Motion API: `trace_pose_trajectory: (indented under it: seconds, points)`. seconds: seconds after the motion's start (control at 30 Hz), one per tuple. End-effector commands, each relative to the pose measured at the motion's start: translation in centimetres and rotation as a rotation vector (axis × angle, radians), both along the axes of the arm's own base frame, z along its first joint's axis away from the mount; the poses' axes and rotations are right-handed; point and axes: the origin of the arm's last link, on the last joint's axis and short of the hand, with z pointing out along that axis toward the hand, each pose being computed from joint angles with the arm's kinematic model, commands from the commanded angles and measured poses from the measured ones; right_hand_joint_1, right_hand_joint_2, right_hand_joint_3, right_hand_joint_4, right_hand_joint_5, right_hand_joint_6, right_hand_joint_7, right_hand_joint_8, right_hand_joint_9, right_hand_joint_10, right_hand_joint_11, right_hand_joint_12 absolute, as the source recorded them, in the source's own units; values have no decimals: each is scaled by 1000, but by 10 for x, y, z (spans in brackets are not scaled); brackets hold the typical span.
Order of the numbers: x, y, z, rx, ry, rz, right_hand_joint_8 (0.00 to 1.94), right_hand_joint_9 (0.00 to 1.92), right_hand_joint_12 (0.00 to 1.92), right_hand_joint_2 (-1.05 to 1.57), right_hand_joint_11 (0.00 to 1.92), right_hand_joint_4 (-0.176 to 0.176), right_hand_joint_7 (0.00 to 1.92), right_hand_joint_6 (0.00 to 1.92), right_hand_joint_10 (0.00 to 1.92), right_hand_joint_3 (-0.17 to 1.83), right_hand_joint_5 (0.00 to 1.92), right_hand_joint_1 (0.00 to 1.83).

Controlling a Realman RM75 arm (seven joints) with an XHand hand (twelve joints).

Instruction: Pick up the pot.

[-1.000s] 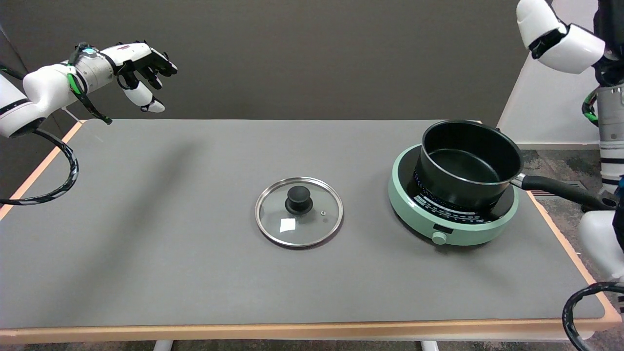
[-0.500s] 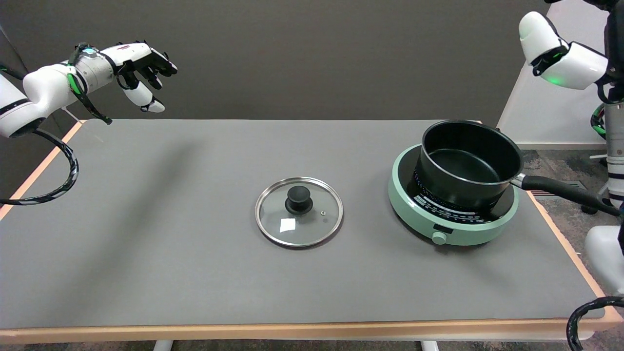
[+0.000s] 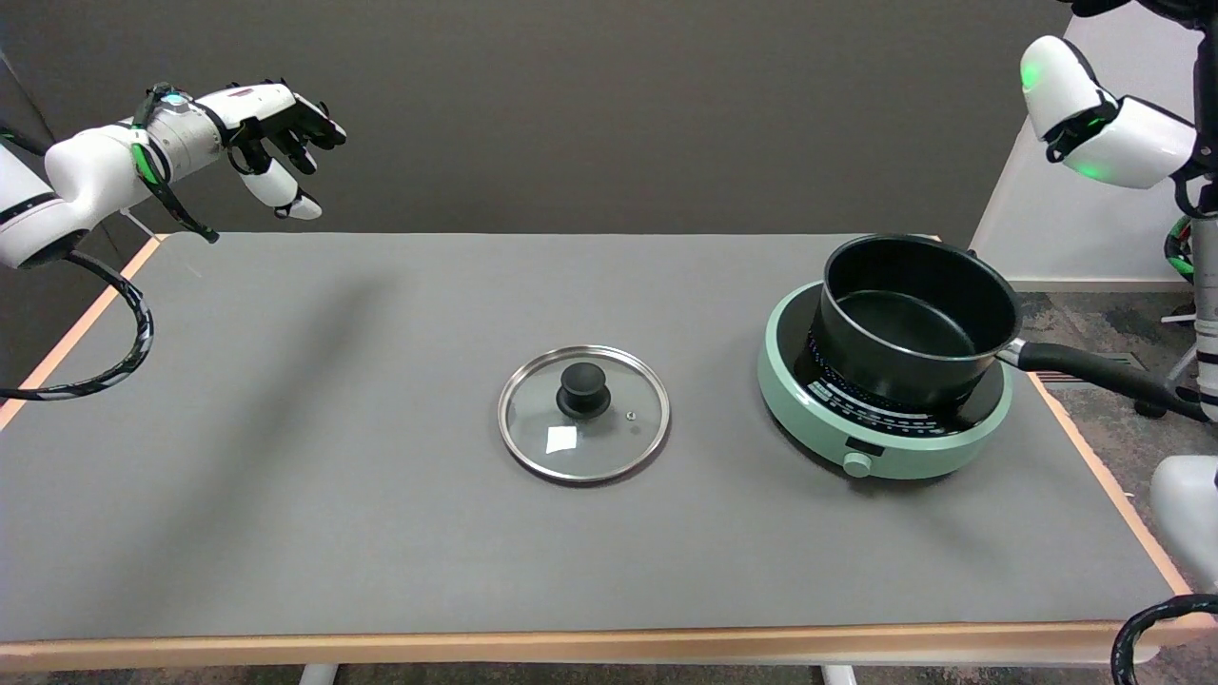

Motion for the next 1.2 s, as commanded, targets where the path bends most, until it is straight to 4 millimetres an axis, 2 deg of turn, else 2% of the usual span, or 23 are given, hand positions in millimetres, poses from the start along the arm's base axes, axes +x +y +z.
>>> trace_pose_trajectory:
  seconds: [0.03,1.2]
  points:
    - [-2,5,0,-12,11,2,279,722,1186,701,516,42,762,346,552,803,651,764]
    - [-4,7,2,-14,13,8,282,722,1184,703,516,44,767,348,550,803,653,765]
